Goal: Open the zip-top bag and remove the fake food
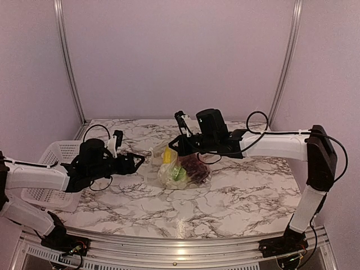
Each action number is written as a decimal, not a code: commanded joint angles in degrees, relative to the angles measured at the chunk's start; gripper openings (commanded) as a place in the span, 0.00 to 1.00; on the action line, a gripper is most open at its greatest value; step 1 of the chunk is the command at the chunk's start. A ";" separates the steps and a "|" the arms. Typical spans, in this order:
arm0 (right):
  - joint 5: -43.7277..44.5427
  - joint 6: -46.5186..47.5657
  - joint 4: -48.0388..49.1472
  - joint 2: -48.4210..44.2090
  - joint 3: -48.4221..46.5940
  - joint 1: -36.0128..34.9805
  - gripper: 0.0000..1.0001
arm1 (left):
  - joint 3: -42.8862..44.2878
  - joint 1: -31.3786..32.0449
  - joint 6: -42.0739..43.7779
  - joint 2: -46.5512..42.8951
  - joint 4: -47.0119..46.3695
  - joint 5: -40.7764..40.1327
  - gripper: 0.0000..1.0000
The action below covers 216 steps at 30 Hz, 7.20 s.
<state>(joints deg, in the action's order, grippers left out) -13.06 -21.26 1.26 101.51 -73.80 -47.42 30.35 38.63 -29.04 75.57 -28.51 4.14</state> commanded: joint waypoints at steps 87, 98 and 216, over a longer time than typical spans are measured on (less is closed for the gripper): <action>-5.04 1.39 -1.81 -5.98 8.77 1.56 0.00 | -4.40 0.13 12.67 -18.06 -10.04 3.91 0.00; -6.02 1.78 -1.70 -5.76 8.77 1.65 0.00 | 2.68 -22.12 -5.30 -32.67 26.76 -20.42 0.00; -5.82 -0.46 0.06 2.28 1.14 1.84 0.00 | 25.98 7.24 -13.23 35.72 11.22 -5.06 0.52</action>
<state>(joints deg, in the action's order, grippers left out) -20.01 -21.43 0.05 103.39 -70.70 -46.30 58.85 45.87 -42.81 113.38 -20.08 -1.56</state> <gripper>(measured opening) 0.004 0.591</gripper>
